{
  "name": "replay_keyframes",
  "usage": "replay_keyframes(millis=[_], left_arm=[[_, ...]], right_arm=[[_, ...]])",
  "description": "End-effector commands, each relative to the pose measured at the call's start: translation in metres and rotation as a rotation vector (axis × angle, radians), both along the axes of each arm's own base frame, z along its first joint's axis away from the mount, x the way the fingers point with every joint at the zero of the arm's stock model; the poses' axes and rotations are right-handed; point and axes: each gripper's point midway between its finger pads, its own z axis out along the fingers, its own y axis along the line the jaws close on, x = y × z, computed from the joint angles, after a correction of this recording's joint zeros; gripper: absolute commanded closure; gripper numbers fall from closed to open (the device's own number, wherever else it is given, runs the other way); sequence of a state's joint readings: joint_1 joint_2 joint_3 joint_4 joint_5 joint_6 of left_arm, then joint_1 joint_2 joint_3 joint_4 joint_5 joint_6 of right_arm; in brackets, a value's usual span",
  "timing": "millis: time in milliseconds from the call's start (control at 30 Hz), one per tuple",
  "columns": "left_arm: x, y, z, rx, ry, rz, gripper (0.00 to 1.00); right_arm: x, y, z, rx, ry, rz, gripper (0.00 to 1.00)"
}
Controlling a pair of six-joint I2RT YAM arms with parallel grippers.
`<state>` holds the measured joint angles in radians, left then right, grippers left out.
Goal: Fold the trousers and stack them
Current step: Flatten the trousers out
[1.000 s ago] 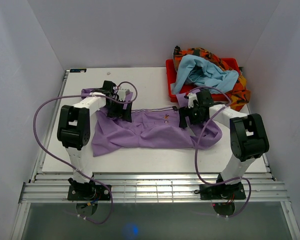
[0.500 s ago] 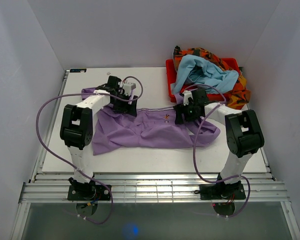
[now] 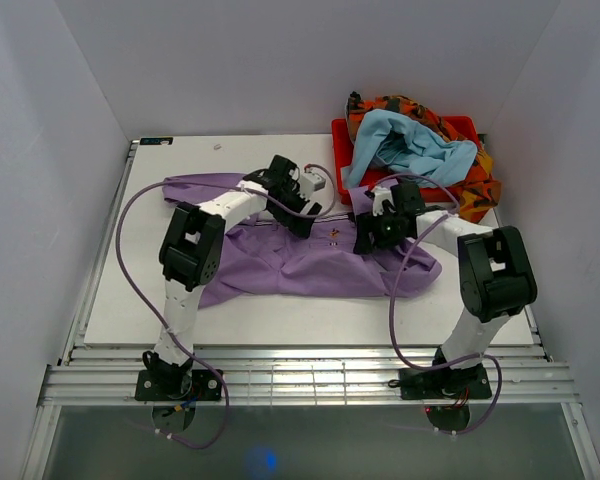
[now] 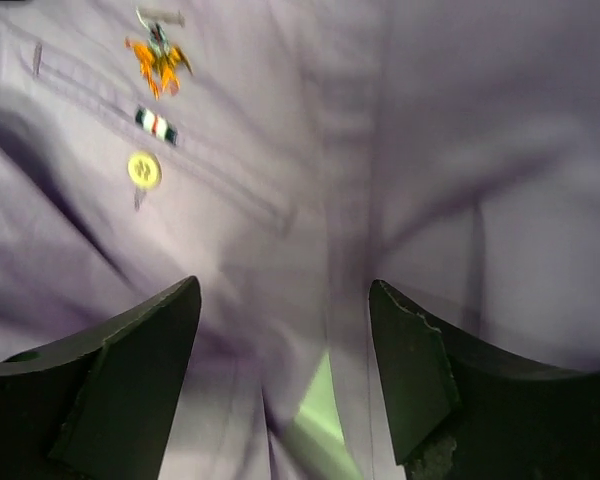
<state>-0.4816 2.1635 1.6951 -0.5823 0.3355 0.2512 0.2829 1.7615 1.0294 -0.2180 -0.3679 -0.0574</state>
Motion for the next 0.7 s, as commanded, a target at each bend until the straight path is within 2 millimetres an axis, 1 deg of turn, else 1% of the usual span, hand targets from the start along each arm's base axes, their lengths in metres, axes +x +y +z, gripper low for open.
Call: replay_keyframes(millis=[0, 33, 67, 100, 133, 167, 200, 233, 267, 300, 333, 367, 400, 433, 467, 500, 533, 567, 600, 633, 667], left_arm=[[-0.012, -0.010, -0.016, 0.062, 0.011, -0.023, 0.02], [-0.014, -0.008, -0.021, 0.087, 0.011, -0.017, 0.02], [-0.020, -0.010, -0.026, 0.106, 0.018, -0.027, 0.02], [-0.027, -0.006, -0.034, 0.133, 0.030, -0.028, 0.02], [-0.029, -0.003, -0.038, 0.162, 0.027, -0.019, 0.06], [-0.031, -0.001, -0.040, 0.170, 0.032, -0.015, 0.15], [-0.031, 0.000, -0.040, 0.174, 0.034, -0.009, 0.29], [-0.031, 0.000, -0.037, 0.175, 0.032, -0.009, 0.43], [-0.035, -0.003, -0.032, 0.176, 0.041, -0.021, 0.67], [-0.027, -0.014, -0.006, 0.141, -0.007, -0.035, 0.82], [-0.025, -0.021, 0.012, 0.115, -0.030, -0.043, 0.97], [-0.032, -0.034, 0.034, 0.062, -0.022, -0.079, 1.00], [-0.031, -0.045, 0.059, 0.012, -0.046, -0.092, 1.00], [-0.019, -0.063, 0.120, -0.083, -0.140, -0.102, 1.00], [-0.026, -0.077, 0.149, -0.122, -0.170, -0.128, 1.00], [-0.025, -0.087, 0.182, -0.169, -0.226, -0.139, 1.00], [-0.020, -0.099, 0.244, -0.255, -0.345, -0.144, 1.00], [-0.025, -0.111, 0.272, -0.298, -0.404, -0.158, 1.00], [-0.025, -0.117, 0.300, -0.340, -0.465, -0.158, 1.00], [-0.028, -0.122, 0.327, -0.391, -0.517, -0.161, 1.00], [-0.033, -0.128, 0.372, -0.479, -0.627, -0.163, 1.00]], right_arm=[[-0.004, -0.018, 0.024, 0.069, -0.001, -0.051, 0.25], [-0.002, -0.025, 0.034, 0.086, -0.017, -0.067, 0.23], [0.000, -0.040, 0.038, 0.096, -0.012, -0.109, 0.19], [-0.001, -0.044, 0.046, 0.125, -0.012, -0.112, 0.18], [0.002, -0.056, 0.058, 0.142, -0.036, -0.138, 0.16], [-0.002, -0.061, 0.062, 0.147, -0.029, -0.141, 0.13], [-0.003, -0.064, 0.070, 0.159, -0.042, -0.142, 0.12], [-0.003, -0.070, 0.082, 0.166, -0.073, -0.147, 0.10], [-0.002, -0.081, 0.088, 0.163, -0.093, -0.164, 0.09], [-0.006, -0.084, 0.094, 0.169, -0.101, -0.163, 0.08], [-0.006, -0.093, 0.107, 0.173, -0.143, -0.176, 0.07], [-0.007, -0.096, 0.112, 0.177, -0.160, -0.179, 0.05], [-0.009, -0.100, 0.117, 0.183, -0.178, -0.172, 0.04], [-0.009, -0.111, 0.127, 0.186, -0.213, -0.191, 0.02], [-0.010, -0.116, 0.131, 0.192, -0.226, -0.195, 0.02], [-0.012, -0.117, 0.136, 0.202, -0.247, -0.173, 0.02], [-0.014, -0.125, 0.143, 0.204, -0.267, -0.179, 0.00], [-0.016, -0.128, 0.146, 0.208, -0.280, -0.172, 0.04], [-0.018, -0.129, 0.149, 0.220, -0.290, -0.158, 0.05], [-0.022, -0.135, 0.154, 0.214, -0.317, -0.147, 0.07], [-0.026, -0.136, 0.157, 0.226, -0.329, -0.135, 0.07]])
